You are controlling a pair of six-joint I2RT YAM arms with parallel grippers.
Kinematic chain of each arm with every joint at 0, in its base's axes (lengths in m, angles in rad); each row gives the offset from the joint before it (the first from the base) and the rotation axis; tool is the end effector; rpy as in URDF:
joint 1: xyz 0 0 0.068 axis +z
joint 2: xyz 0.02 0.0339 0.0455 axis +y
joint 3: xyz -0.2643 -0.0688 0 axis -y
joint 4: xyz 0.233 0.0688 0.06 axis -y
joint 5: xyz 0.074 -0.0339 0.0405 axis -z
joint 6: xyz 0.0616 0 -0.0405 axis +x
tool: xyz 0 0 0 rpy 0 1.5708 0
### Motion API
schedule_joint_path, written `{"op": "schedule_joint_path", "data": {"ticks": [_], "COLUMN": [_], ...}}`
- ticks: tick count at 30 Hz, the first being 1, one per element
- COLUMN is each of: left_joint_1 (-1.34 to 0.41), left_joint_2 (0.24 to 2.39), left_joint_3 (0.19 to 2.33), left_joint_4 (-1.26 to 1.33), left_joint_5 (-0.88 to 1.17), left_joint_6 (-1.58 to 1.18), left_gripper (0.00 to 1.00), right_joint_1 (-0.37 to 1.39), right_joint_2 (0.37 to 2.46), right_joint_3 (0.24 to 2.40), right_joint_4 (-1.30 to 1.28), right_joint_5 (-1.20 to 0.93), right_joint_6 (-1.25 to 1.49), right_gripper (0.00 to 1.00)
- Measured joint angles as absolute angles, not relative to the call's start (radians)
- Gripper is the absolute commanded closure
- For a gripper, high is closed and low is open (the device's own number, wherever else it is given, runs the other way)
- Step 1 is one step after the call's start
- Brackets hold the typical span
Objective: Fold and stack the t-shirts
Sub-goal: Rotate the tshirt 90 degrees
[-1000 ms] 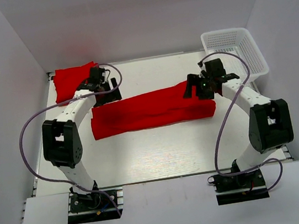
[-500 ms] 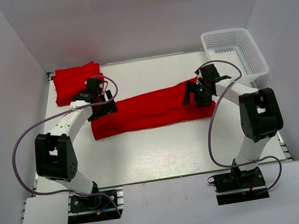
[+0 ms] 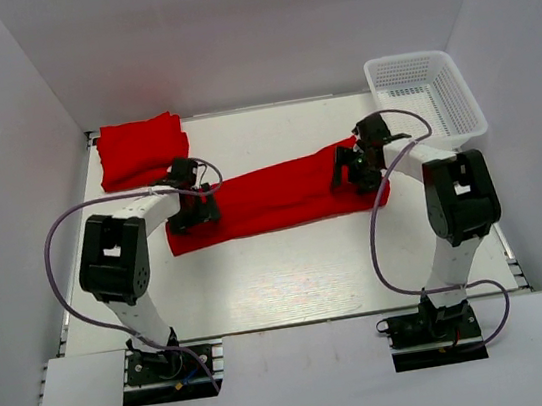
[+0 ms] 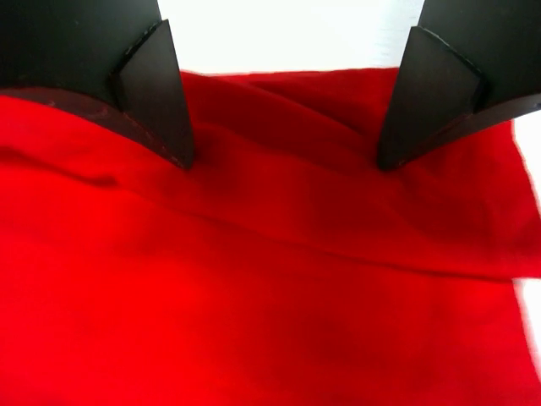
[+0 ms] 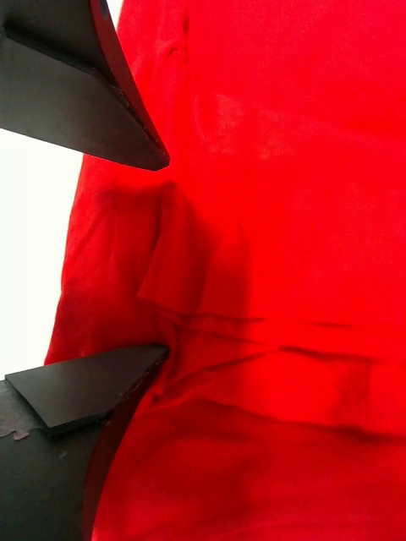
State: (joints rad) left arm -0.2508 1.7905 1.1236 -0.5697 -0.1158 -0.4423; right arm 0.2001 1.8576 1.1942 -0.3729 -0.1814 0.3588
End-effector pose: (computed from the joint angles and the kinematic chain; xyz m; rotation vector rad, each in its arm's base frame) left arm 0.3332 -0.0780 0.1468 -0.2937 2.7731 -0.0077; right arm 0.3740 0.0872 0.1550 0.1440 2.6413 0.4309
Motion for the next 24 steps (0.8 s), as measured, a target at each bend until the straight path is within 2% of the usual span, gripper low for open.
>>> {"op": "schedule_joint_path", "data": {"ticks": [4,9,16,24], "left_joint_1": [-0.259,-0.299,-0.554,-0.893], "left_joint_2": [1.748,1.639,1.601,1.555], "left_joint_3": [1.052,0.91,0.868,0.8], "left_joint_4": [-0.509,-0.42,-0.44,-0.498], "left_joint_5": [-0.096,-0.03,0.148,0.437], "left_joint_6": [-0.45,-0.455,-0.487,-0.695], "left_gripper": [0.0,0.0,0.0,0.0], "right_joint_1": [0.208,0.226,0.283,0.364], "right_joint_2": [1.959,2.156,2.523,2.589], "right_joint_3": [1.34,1.648,2.239,2.248], "right_joint_4": [-0.427,-0.534,-0.615,-0.337], "right_joint_5": [-0.14,-0.131,-0.238,-0.409], "right_joint_6": [0.368,0.358,0.345,0.425], "right_gripper": [0.1,0.1,0.1,0.1]}}
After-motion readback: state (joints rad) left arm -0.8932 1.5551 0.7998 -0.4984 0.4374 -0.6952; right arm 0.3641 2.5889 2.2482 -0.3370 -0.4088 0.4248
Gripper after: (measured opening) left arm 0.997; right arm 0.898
